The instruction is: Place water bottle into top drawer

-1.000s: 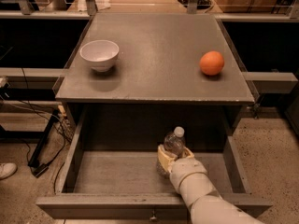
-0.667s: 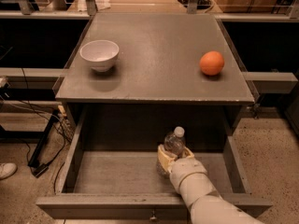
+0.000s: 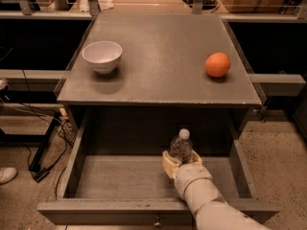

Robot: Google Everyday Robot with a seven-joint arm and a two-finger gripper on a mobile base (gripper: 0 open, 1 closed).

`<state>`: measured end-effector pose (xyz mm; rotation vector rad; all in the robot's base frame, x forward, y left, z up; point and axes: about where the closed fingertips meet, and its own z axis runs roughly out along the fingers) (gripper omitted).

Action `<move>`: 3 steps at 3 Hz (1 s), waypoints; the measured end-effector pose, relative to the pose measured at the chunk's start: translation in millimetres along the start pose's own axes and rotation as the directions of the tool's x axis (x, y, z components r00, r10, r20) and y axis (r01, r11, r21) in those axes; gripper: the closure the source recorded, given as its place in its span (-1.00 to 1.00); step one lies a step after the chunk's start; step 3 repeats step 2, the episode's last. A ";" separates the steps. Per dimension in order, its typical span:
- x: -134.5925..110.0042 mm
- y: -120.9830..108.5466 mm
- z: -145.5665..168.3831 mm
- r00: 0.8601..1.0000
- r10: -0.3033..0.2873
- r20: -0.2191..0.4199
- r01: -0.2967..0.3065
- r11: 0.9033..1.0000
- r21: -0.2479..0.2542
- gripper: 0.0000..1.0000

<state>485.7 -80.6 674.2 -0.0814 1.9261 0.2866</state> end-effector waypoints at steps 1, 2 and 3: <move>0.0 0.1 0.0 1.000 0.000 0.000 0.000 1.000 0.000 -1.00; 0.0 0.1 0.0 1.000 0.000 0.000 0.000 1.000 0.000 -1.00; 0.0 0.1 0.0 1.000 0.000 0.000 0.000 1.000 0.000 -1.00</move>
Offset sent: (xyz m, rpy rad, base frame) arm 0.0000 0.0000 0.0000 0.0000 0.0000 0.0000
